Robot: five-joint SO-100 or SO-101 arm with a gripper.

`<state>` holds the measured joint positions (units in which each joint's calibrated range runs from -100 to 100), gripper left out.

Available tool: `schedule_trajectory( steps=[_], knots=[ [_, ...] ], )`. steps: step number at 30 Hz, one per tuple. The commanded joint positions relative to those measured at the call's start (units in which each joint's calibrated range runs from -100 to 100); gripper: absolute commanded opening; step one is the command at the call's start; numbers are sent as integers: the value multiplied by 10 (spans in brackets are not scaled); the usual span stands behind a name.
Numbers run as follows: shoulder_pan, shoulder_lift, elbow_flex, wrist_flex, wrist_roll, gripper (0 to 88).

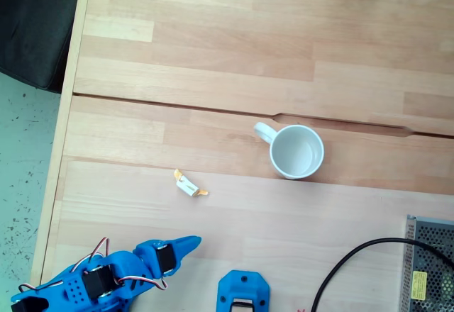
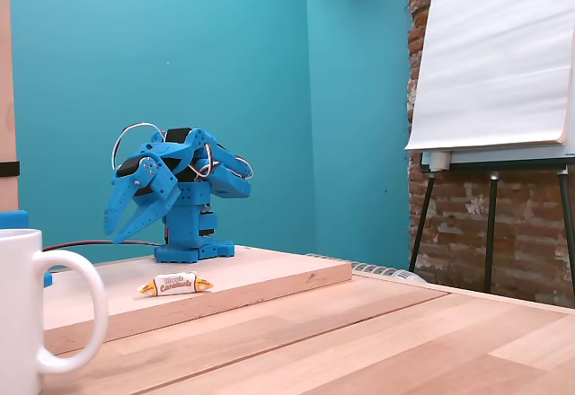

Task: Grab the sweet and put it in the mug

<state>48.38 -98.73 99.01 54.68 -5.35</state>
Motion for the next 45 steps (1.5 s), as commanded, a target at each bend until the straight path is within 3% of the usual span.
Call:
schedule_trajectory(
  steps=[1,32,40,45],
  knots=[
    [1,-8,1,1,-1,39],
    [2,-8,1,2,-1,52],
    [4,-8,1,2,-2,182],
    [4,-8,1,2,-13,188]
  ],
)
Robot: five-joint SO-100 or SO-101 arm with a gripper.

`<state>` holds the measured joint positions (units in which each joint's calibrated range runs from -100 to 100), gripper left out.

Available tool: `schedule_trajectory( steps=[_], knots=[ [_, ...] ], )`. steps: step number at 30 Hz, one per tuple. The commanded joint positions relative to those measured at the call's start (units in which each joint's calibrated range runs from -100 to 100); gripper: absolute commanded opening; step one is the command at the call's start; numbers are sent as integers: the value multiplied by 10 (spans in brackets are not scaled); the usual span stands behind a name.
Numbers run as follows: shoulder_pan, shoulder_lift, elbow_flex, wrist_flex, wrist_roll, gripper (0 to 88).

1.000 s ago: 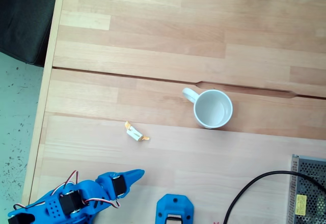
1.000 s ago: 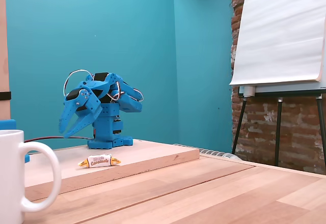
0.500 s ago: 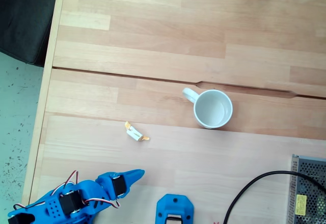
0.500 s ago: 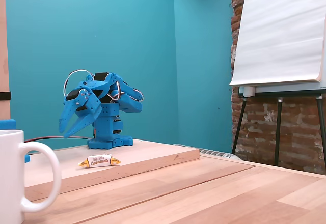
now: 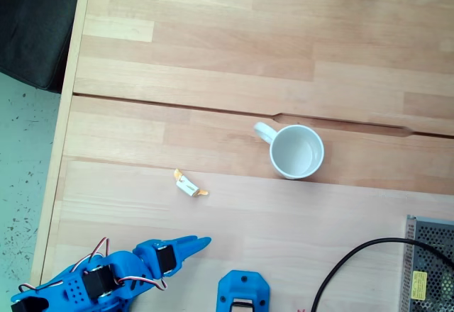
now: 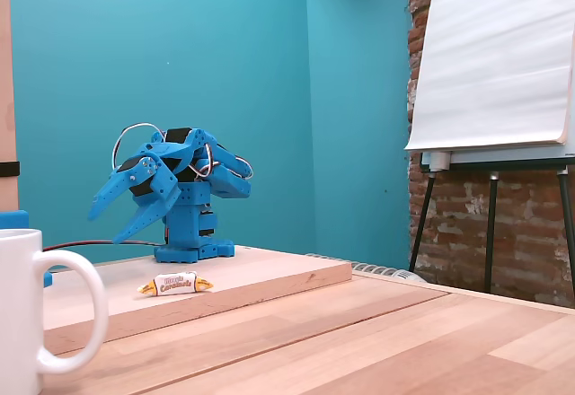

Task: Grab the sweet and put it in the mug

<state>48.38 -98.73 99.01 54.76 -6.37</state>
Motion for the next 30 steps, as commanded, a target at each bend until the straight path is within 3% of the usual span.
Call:
schedule_trajectory(
  steps=[1,11,18,23,30],
  knots=[
    [4,-8,1,1,-4,185],
    [4,-8,1,3,-2,178],
    [4,-8,2,1,-3,85],
    [-1,-8,-4,0,1,78],
    [2,-7,-38,11,37,70]
  ],
)
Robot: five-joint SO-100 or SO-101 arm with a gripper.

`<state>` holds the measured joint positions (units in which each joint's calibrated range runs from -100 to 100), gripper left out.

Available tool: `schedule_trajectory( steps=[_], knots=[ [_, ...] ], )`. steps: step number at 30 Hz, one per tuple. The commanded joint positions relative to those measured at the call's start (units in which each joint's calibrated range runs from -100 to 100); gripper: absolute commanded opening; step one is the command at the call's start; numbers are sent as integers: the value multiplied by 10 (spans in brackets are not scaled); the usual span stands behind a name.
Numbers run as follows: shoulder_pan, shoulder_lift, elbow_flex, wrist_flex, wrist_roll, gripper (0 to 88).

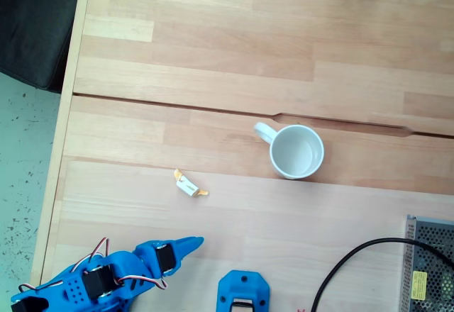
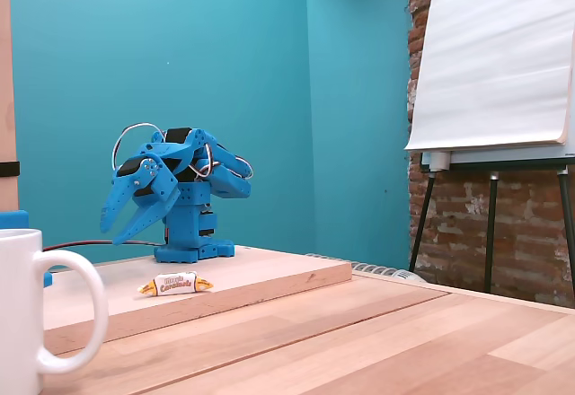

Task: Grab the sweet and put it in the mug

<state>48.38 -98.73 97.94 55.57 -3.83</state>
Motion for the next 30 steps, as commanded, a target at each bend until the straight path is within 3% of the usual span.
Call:
schedule_trajectory(
  steps=[1,13,21,30],
  knots=[
    [2,-7,-28,4,14,69],
    [-3,18,-157,58,15,69],
    [-10,286,-266,52,14,69],
    [-124,557,-392,52,-13,69]
  ],
)
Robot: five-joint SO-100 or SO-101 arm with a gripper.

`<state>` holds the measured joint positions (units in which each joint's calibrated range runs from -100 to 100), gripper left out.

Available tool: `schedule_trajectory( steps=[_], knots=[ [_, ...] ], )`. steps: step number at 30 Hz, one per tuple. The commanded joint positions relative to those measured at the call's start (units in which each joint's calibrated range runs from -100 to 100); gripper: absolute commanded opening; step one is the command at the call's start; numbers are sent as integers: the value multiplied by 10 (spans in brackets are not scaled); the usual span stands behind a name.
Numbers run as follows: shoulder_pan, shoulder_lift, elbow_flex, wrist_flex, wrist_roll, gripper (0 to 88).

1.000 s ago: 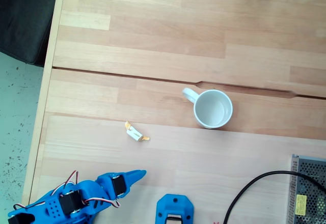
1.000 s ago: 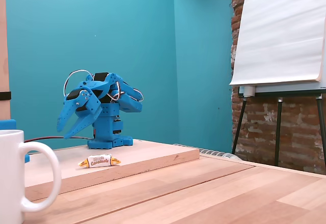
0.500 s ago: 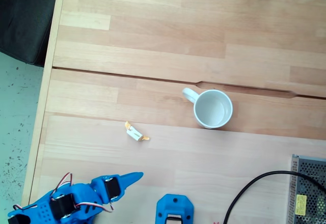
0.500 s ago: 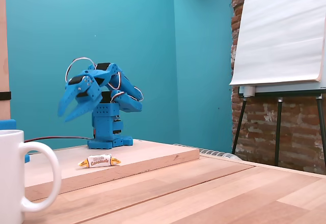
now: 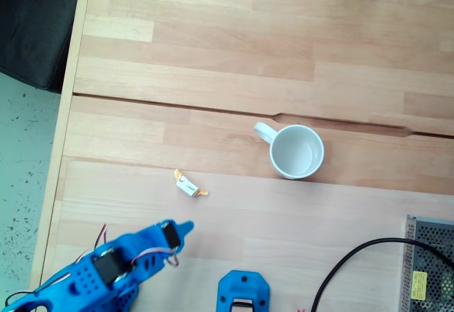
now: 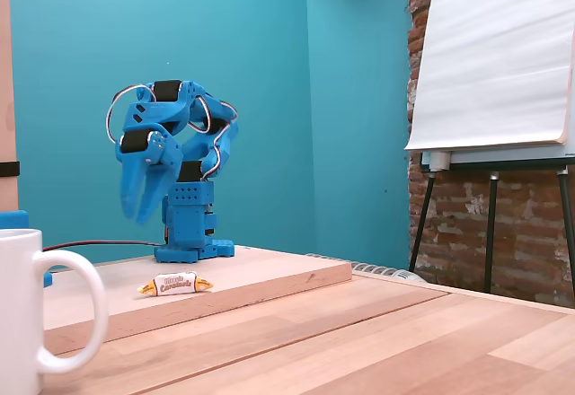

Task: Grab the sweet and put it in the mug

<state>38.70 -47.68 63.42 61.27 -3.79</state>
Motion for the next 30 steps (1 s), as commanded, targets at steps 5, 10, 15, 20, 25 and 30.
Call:
schedule_trajectory(
  steps=[5,10,15,20,25,30],
  knots=[
    [-80,121,-63,-5,-39,69],
    [-107,194,-84,-5,-39,69],
    [-107,283,-142,-5,-25,69],
    [-107,349,-196,-5,-4,74],
    [-107,393,-218,-5,16,75],
    [-107,414,-227,-5,28,68]
  ],
)
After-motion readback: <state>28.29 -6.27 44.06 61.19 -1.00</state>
